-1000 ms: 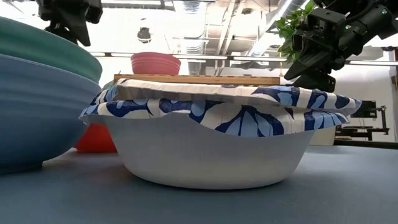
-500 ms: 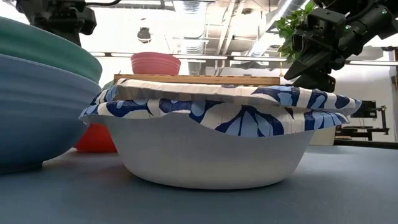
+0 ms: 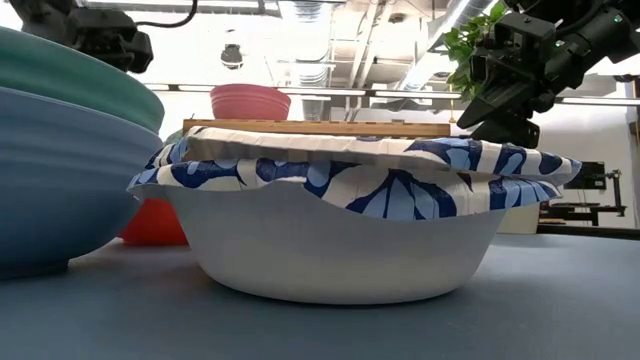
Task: Place and stack bowls onto a shelf
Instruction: Stack the orange bowl on top of the pink bowl on the shelf
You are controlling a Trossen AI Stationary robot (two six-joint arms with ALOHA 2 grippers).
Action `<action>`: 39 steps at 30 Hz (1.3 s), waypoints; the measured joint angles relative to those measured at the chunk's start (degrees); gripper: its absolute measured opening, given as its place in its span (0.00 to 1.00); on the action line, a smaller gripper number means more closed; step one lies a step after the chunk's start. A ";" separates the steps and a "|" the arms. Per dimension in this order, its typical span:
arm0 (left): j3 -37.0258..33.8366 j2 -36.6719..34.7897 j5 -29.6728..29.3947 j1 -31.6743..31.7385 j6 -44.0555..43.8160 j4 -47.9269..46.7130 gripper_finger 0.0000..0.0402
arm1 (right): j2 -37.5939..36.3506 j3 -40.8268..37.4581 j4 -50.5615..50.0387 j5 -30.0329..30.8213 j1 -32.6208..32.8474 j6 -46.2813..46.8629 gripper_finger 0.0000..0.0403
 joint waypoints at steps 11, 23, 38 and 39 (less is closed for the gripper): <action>-0.20 1.04 -1.45 0.00 -0.10 1.76 0.53 | 0.00 0.01 -0.01 0.00 0.00 -0.03 0.56; -0.20 8.76 -2.02 -0.09 0.20 2.38 0.53 | 0.00 0.00 -0.51 0.00 0.00 -0.03 0.56; -0.20 15.64 0.02 -0.09 0.24 3.91 0.53 | 0.00 0.00 -0.53 0.00 0.01 -0.03 0.56; -0.20 16.00 0.23 -0.09 0.11 3.91 0.53 | 0.00 0.00 -0.54 0.00 0.00 -0.03 0.56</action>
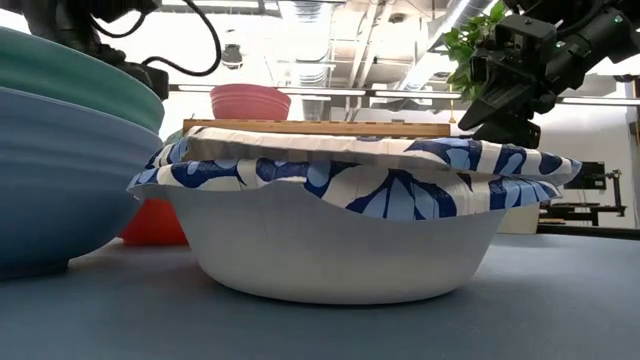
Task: Place and stack bowls onto a shelf
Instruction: Stack the orange bowl on top of the pink bowl on the shelf
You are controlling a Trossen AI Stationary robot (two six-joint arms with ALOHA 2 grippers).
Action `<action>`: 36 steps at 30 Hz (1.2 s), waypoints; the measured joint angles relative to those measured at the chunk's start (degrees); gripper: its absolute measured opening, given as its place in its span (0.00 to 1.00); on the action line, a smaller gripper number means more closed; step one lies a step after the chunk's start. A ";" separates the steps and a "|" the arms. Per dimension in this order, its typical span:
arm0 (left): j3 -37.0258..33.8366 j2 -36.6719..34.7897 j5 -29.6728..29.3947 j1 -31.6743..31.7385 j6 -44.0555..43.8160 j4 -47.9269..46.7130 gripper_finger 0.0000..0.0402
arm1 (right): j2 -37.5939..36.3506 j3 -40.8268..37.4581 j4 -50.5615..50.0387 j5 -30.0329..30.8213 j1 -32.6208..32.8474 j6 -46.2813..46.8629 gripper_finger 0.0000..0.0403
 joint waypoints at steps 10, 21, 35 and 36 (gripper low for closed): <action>0.00 0.89 2.42 0.00 -2.15 -0.37 0.40 | 0.00 0.00 -0.09 0.00 0.00 0.00 0.56; 0.01 0.88 0.58 0.13 -2.81 0.17 0.03 | 0.00 0.00 -0.10 0.02 0.00 0.00 0.56; 0.02 0.78 0.80 0.15 -4.31 0.40 0.00 | 0.00 0.00 -0.11 0.04 0.00 -0.46 0.56; 0.02 0.70 0.82 0.15 -4.47 0.41 0.00 | 0.00 0.00 -0.11 0.06 0.00 -0.80 0.56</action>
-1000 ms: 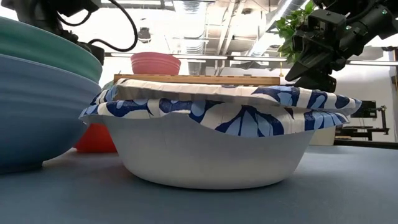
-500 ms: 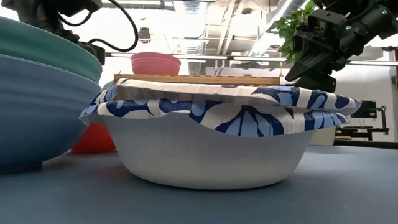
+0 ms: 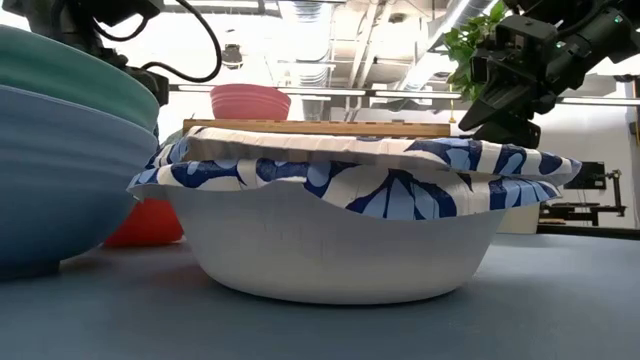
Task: Place and stack bowls onto a shelf
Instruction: Stack the orange bowl on top of the pink bowl on the shelf
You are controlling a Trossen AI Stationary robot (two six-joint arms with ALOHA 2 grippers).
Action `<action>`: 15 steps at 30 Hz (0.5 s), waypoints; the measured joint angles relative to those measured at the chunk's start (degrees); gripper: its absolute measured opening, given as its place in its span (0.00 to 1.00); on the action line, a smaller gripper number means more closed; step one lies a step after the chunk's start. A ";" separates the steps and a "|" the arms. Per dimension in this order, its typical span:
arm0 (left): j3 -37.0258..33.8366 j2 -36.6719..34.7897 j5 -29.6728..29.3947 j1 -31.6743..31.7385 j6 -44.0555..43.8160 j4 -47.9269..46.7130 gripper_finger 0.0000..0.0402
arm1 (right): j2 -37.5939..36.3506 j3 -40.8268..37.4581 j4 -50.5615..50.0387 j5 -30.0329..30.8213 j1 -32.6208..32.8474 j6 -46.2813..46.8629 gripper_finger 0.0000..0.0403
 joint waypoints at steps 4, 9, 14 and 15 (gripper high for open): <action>0.00 -0.03 0.05 0.50 -0.41 0.01 0.00 | 0.00 0.00 0.00 0.00 0.00 -0.16 0.56; 0.00 -0.30 0.52 1.43 -0.03 -0.01 0.00 | 0.00 0.00 0.00 0.00 0.00 -0.27 0.56; 0.00 -2.36 1.07 2.17 0.33 -0.01 0.00 | 0.00 0.00 0.02 0.00 0.01 -0.27 0.56; 0.00 -2.97 0.97 2.27 0.29 -0.01 0.00 | 0.00 0.00 0.01 0.00 0.00 -0.27 0.56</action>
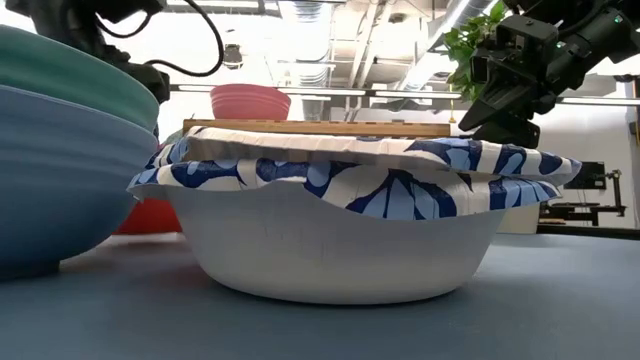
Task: Place and stack bowls onto a shelf
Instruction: Stack the orange bowl on top of the pink bowl on the shelf
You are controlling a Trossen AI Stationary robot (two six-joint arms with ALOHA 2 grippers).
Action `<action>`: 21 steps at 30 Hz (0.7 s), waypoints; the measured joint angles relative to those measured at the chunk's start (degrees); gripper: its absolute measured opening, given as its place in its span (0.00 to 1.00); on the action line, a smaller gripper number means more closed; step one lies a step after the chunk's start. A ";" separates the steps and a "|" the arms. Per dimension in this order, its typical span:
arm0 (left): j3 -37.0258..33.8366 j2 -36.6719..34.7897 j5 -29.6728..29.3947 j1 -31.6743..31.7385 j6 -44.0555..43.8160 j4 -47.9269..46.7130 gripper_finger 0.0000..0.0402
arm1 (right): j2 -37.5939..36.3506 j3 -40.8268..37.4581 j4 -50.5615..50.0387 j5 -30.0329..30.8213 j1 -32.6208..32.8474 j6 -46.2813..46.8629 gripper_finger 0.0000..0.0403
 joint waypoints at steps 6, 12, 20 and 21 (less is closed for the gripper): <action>0.00 -3.19 -0.53 0.33 -0.26 -0.02 0.00 | 0.00 0.00 -0.01 0.00 0.00 0.00 0.56; 0.00 -6.34 -0.06 0.33 -0.89 0.62 0.00 | 0.00 0.00 -0.01 0.00 0.00 0.00 0.56; 0.02 -11.33 1.71 0.33 -2.26 0.92 0.00 | 0.00 0.00 -0.01 0.00 0.00 0.00 0.56; 0.02 -11.96 2.18 0.33 -2.42 0.92 0.00 | 0.00 0.00 -0.01 0.00 0.00 0.02 0.56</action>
